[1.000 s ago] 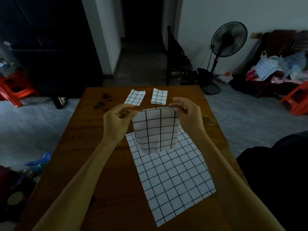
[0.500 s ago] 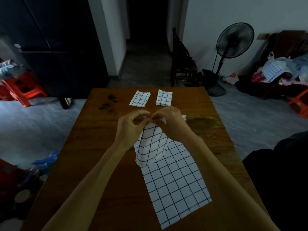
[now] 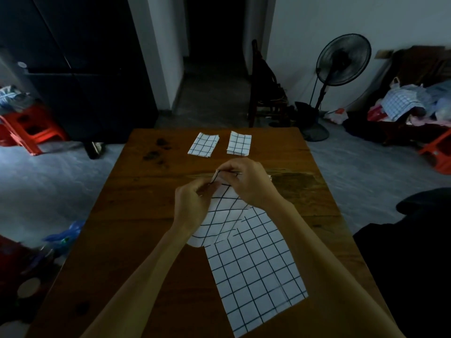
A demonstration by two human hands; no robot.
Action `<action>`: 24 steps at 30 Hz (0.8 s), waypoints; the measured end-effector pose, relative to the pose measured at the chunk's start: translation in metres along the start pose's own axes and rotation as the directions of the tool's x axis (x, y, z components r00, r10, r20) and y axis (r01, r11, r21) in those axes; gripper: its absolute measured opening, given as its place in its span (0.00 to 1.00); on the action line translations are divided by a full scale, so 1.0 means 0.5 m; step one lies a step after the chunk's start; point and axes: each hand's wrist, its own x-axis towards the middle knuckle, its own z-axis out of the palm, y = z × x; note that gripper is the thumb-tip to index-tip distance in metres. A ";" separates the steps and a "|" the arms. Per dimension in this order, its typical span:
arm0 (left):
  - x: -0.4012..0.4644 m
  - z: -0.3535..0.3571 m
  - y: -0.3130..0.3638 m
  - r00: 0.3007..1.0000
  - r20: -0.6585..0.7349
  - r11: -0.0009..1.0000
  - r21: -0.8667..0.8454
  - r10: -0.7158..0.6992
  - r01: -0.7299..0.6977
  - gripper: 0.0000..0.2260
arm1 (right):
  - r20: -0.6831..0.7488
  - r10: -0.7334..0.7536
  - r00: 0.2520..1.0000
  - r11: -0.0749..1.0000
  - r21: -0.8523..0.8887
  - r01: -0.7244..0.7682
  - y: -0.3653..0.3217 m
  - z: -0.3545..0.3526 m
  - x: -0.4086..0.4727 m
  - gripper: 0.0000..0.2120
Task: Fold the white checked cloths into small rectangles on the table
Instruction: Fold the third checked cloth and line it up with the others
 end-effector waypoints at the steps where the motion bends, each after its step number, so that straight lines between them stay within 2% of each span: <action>1: 0.000 -0.001 0.000 1.000 0.001 1.000 -0.003 -0.006 0.006 0.09 | -0.017 0.001 1.000 1.000 0.001 -0.001 -0.001 -0.001 0.001 0.07; 9: -0.046 -0.009 -0.045 0.992 -0.019 0.991 -0.032 -0.129 0.128 0.06 | -0.216 0.050 0.975 0.994 0.108 -0.028 0.008 -0.033 -0.001 0.07; 16: -0.049 -0.020 -0.105 0.953 0.174 0.942 0.272 -0.247 0.195 0.08 | -0.300 0.019 0.954 0.999 0.051 -0.003 0.023 -0.020 -0.008 0.07; 18: -0.031 -0.024 -0.084 0.967 0.177 0.953 0.273 -0.186 0.133 0.15 | -0.306 -0.003 0.952 1.000 0.020 0.010 0.026 -0.018 -0.009 0.07; 20: -0.004 -0.014 -0.047 0.978 0.172 0.980 0.183 -0.115 0.083 0.22 | -0.251 -0.009 0.968 1.000 0.003 0.010 0.028 -0.011 -0.007 0.07; 21: 0.010 -0.008 -0.028 0.981 0.182 0.988 0.147 -0.070 0.043 0.21 | -0.217 -0.009 0.976 1.000 0.000 0.009 0.028 -0.007 -0.006 0.06; 24: 0.043 0.013 0.012 0.984 0.147 0.984 0.133 0.100 -0.120 0.07 | -0.177 -0.035 0.984 0.999 -0.014 0.033 0.027 0.002 -0.004 0.05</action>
